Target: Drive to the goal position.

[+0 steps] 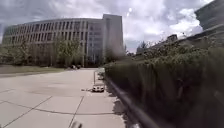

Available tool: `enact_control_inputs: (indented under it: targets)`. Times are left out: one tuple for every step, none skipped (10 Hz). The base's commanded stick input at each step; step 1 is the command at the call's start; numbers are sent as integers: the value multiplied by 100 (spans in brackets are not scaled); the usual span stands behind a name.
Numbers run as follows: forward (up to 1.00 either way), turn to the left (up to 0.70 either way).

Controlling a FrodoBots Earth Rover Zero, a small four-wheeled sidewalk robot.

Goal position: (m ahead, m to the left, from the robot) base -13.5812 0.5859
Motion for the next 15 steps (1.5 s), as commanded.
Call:
enact_control_inputs:
  targets:
    - [6,0]
    - [6,0]
    - [6,0]
    - [6,0]
    - [6,0]
    - [6,0]
    - [6,0]
    - [6,0]
    - [6,0]
    - [5,0]
    - [5,0]
    - [5,0]
    - [5,0]
    - [6,0]
    - [6,0]
